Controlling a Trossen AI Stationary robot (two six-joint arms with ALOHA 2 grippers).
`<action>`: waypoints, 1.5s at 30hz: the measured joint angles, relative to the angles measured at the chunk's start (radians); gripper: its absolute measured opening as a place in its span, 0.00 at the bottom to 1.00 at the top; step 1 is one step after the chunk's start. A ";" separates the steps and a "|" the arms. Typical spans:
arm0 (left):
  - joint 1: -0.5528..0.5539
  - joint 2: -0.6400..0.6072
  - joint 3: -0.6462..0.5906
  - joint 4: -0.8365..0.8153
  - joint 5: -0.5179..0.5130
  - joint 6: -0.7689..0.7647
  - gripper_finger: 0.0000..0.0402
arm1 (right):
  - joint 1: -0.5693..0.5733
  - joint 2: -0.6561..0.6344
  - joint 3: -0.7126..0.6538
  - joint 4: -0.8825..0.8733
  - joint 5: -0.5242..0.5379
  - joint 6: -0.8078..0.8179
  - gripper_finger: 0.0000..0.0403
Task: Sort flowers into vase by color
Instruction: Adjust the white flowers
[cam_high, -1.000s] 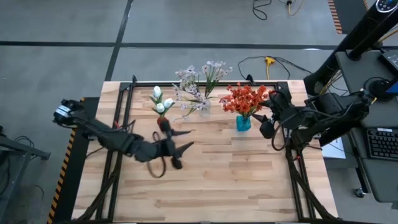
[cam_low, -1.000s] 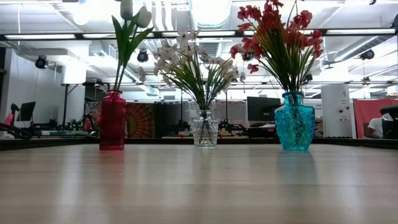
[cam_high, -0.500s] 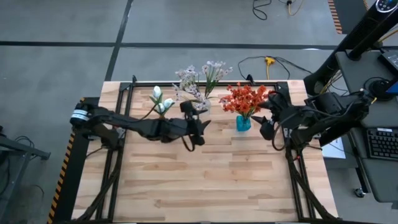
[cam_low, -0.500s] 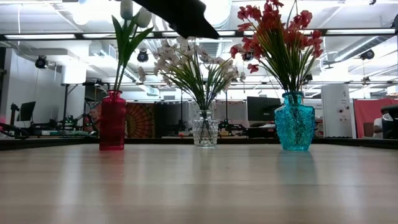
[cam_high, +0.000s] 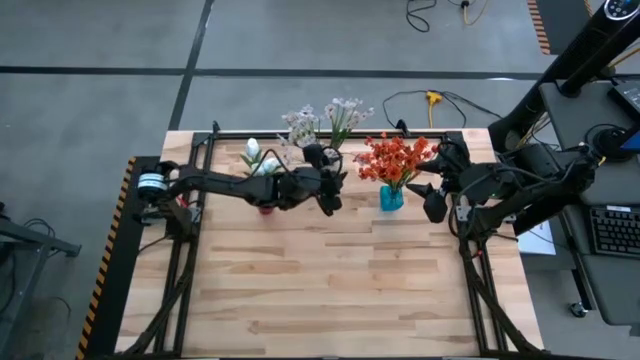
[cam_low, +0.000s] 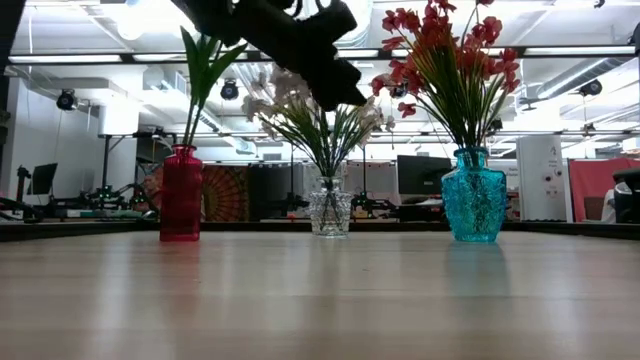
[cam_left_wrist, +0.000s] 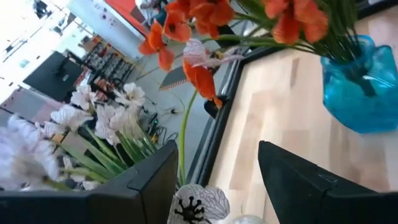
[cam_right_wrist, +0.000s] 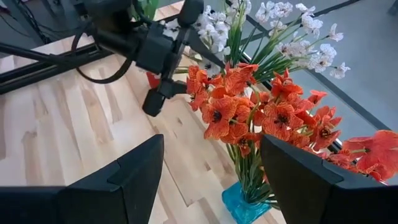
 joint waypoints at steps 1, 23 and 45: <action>0.008 0.007 0.000 0.021 0.006 0.008 0.51 | 0.000 0.000 0.000 0.000 0.000 0.000 0.64; -0.051 -0.023 0.000 0.067 -0.065 0.051 0.51 | 0.000 0.000 0.000 0.000 0.001 -0.001 0.64; 0.042 0.087 0.128 -0.031 -0.011 0.105 0.51 | 0.000 0.000 -0.003 -0.002 0.001 -0.008 0.64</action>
